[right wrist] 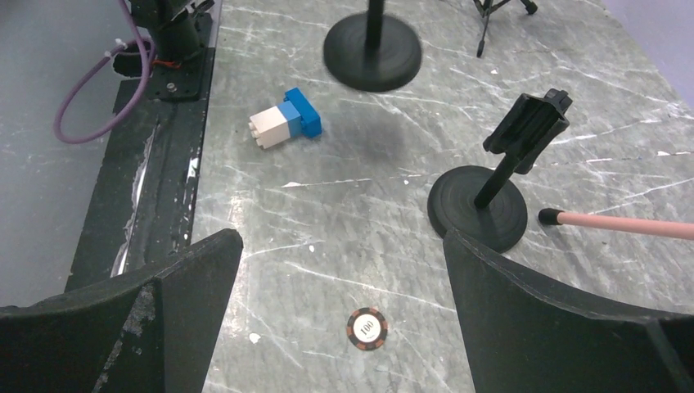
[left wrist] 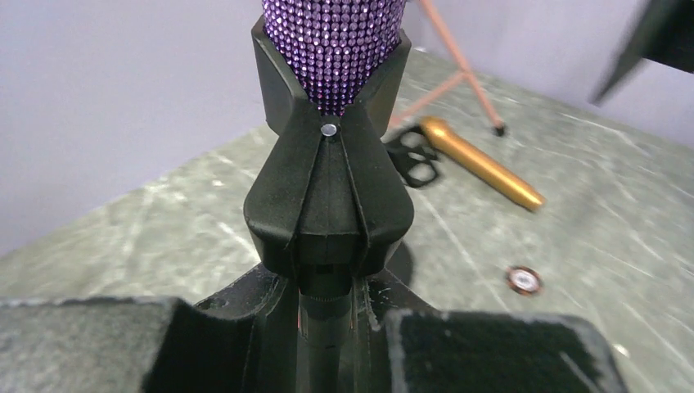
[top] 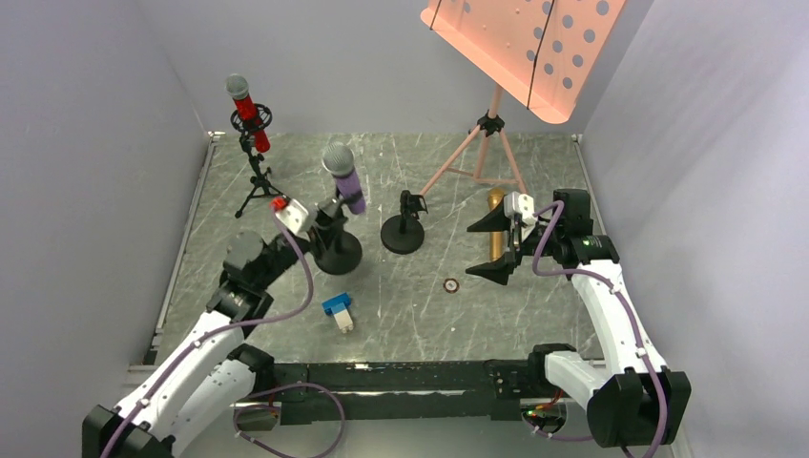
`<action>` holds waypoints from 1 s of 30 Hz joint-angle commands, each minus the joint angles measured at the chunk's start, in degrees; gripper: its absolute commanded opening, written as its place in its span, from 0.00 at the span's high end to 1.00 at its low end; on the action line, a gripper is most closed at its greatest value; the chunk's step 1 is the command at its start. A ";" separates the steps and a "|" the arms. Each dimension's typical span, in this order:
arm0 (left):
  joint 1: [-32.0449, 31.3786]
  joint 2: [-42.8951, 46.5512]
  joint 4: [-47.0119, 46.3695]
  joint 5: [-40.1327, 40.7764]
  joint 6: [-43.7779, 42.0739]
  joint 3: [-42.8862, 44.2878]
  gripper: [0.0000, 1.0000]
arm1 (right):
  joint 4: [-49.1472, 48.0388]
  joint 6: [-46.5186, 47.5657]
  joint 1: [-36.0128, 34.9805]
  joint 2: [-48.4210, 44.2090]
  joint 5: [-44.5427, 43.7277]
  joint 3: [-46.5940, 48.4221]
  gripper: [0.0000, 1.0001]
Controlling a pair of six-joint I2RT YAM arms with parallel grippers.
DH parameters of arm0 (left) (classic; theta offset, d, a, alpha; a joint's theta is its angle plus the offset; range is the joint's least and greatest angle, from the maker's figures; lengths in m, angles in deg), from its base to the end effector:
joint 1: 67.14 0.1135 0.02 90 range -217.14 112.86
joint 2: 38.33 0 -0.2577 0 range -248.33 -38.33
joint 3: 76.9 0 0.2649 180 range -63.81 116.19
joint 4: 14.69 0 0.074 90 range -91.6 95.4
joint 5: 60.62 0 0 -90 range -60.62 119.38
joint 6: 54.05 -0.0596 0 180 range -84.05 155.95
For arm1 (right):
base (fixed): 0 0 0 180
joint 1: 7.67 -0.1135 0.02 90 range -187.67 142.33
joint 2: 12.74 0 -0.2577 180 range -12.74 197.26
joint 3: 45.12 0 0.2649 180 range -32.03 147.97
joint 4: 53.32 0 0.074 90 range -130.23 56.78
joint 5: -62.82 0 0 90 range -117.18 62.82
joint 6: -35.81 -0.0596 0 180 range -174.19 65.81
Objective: Attach the microphones to the stand
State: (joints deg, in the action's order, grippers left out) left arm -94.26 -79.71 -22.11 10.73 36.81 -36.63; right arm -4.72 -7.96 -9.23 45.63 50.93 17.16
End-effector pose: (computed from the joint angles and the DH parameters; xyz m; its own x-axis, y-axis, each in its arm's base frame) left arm 0.1882 -0.1178 0.2931 0.0871 -0.0606 -0.9944 0.7162 0.6976 0.0202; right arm 0.2088 0.0640 0.2903 0.0199 -0.1483 -0.9887 -0.9926 0.1155 -0.0373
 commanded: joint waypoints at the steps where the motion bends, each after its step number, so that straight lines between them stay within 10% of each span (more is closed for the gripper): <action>1: 9.87 -5.33 -4.65 -1.51 -2.16 8.36 1.00 | -1.49 0.61 0.50 -1.26 2.14 0.47 0.00; 8: 18.65 -26.53 -28.56 -3.86 3.79 14.43 1.00 | -2.15 -0.18 0.95 -1.52 2.53 0.21 0.00; 30: 19.47 -66.83 -41.13 4.90 1.03 39.79 1.00 | 5.55 7.23 0.95 3.69 0.60 3.17 0.00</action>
State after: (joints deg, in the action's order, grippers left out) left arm -75.09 -145.48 -53.08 15.03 35.39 -1.96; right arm 0.33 -3.56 -8.49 48.84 50.80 17.79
